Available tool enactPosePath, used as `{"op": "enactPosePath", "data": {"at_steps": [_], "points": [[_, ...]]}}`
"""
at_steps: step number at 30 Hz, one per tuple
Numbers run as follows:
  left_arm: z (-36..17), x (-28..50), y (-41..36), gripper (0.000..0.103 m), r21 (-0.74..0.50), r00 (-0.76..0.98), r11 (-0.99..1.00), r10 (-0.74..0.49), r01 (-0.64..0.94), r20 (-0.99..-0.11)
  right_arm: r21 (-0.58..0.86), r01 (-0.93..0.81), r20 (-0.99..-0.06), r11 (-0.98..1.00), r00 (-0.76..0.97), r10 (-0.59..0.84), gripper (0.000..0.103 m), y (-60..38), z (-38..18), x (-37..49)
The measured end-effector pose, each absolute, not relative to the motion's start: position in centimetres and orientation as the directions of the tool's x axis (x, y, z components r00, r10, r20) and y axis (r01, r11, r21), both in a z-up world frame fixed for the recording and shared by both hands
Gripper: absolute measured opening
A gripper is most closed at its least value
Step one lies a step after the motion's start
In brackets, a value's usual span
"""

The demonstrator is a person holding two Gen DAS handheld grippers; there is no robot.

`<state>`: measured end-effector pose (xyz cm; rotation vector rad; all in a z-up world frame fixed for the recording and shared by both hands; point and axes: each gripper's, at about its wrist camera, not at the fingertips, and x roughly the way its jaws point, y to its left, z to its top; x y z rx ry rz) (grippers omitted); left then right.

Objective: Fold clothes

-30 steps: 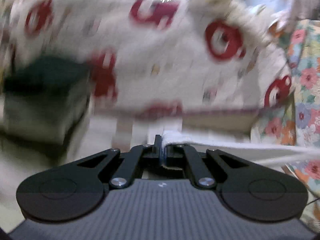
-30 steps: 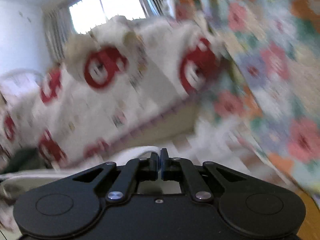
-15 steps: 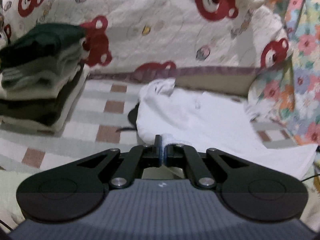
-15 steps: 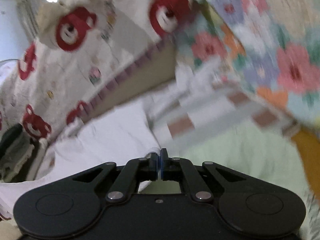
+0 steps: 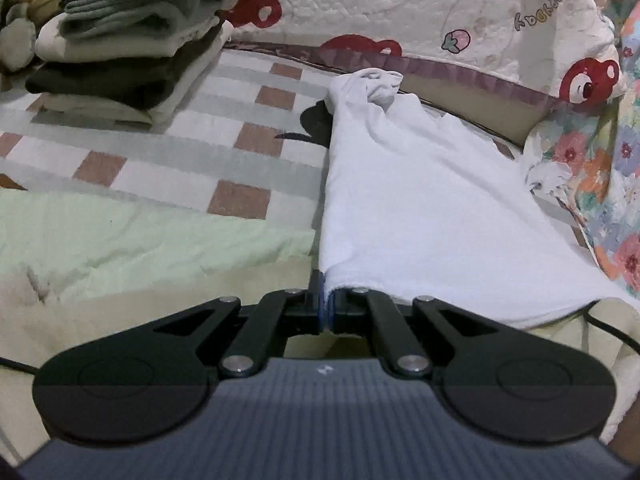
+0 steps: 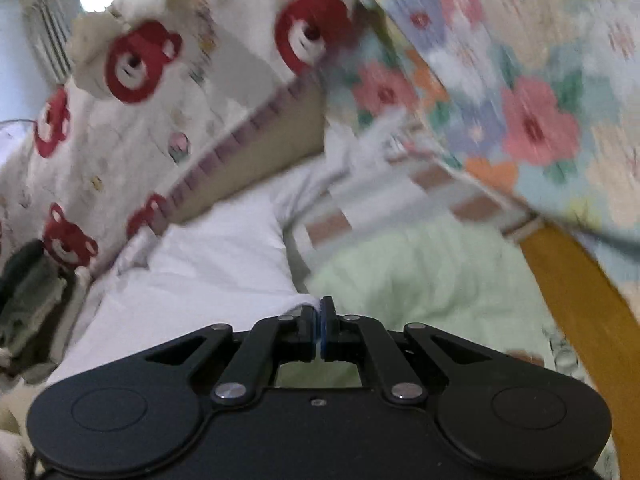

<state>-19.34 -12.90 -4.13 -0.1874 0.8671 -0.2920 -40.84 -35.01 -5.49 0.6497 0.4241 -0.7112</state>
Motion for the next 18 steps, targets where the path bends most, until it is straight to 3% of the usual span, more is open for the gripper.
{"op": "enactPosePath", "data": {"at_steps": [7,12,18], "points": [[-2.7,-19.6,-13.5,0.002,-0.236,0.621,0.949,-0.317,0.211,-0.717,0.360,0.677,-0.511,0.641,0.718,-0.472,0.001,-34.3,-3.0,-41.1],[-5.9,-19.1,-12.9,0.002,-0.273,0.518,0.951,-0.310,0.148,-0.798,0.385,0.723,-0.626,0.573,0.661,-0.413,0.001,-34.7,-7.4,-41.5],[-6.2,-19.3,-12.4,0.002,-0.301,0.522,0.945,-0.322,0.128,-0.790,0.343,0.718,-0.692,0.606,0.629,-0.353,0.002,-34.1,-9.7,-40.9]]}}
